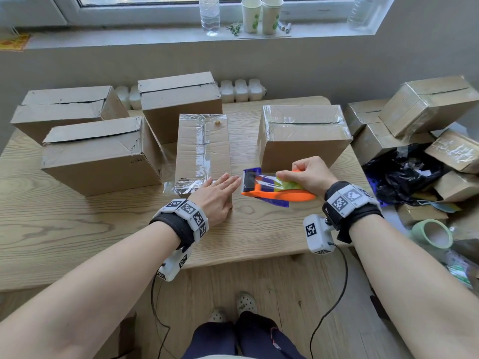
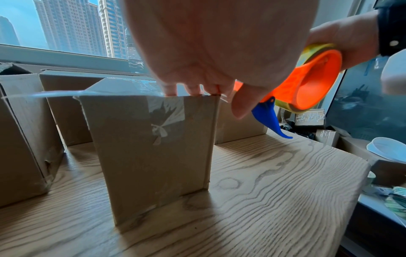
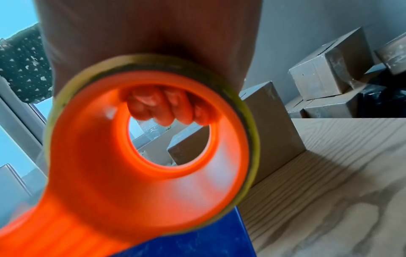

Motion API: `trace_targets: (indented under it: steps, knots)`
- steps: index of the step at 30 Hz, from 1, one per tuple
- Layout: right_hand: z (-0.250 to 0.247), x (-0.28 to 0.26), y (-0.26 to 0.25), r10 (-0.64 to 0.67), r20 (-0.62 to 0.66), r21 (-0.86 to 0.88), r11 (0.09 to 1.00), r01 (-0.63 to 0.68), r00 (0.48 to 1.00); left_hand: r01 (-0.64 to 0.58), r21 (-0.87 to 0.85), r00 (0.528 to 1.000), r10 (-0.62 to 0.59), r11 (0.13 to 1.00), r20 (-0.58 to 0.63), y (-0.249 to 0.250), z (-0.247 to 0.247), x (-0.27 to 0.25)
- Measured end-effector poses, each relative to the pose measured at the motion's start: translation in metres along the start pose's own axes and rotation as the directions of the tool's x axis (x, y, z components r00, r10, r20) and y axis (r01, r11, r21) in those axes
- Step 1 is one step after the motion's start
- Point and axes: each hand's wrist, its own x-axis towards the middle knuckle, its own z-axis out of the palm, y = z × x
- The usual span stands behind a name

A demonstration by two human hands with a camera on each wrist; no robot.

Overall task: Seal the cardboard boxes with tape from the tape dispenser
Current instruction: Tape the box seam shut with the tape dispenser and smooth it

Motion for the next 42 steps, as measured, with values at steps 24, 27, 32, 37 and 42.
trace_targets:
  steps: [24,27,32,37,42]
  knots:
    - [-0.009,-0.004,0.029,0.117,-0.016,-0.162,0.98,-0.118,0.993,-0.004,0.067,1.0,0.004,0.998,0.003,0.0,0.003,0.002]
    - [-0.008,-0.007,0.029,0.118,0.013,-0.179,0.977,-0.114,0.993,-0.004,0.055,1.0,0.005,0.998,-0.011,-0.002,0.004,0.002]
    - [-0.006,-0.006,0.027,0.086,0.031,-0.017,0.996,-0.086,0.996,-0.005,0.045,1.0,0.005,0.999,-0.018,-0.003,0.005,0.001]
    - [0.001,-0.004,0.021,0.047,-0.001,0.068,0.997,-0.047,0.999,0.001,0.024,1.0,0.0,1.0,-0.027,-0.002,0.004,0.001]
    - [0.009,0.003,0.016,0.033,-0.105,0.091,0.996,-0.023,0.994,0.003,0.019,1.0,-0.003,1.0,-0.029,-0.001,0.004,0.003]
